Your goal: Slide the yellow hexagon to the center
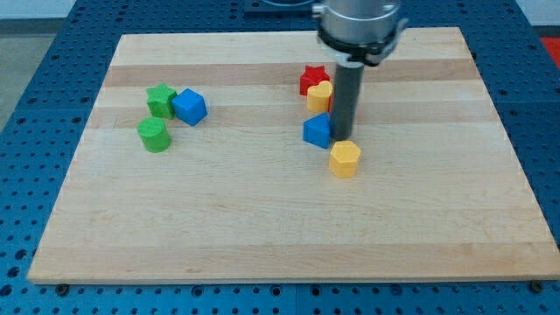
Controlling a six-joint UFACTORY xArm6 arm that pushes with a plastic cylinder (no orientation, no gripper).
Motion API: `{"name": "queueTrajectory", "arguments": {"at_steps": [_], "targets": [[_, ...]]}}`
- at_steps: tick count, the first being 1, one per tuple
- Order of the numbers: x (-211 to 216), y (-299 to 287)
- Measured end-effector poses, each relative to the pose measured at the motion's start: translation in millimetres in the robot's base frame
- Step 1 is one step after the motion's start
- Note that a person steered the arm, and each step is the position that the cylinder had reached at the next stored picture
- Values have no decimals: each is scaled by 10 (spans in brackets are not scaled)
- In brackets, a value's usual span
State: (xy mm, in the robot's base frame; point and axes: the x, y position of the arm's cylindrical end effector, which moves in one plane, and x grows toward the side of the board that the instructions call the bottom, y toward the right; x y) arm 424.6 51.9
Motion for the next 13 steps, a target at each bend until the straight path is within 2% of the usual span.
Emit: {"name": "queueTrajectory", "arguments": {"at_steps": [2,3,5,6,7,11,13], "targets": [[0,-711],[198,-702],[898,-335],[974,120],[898,262],[66,126],[1,126]]}}
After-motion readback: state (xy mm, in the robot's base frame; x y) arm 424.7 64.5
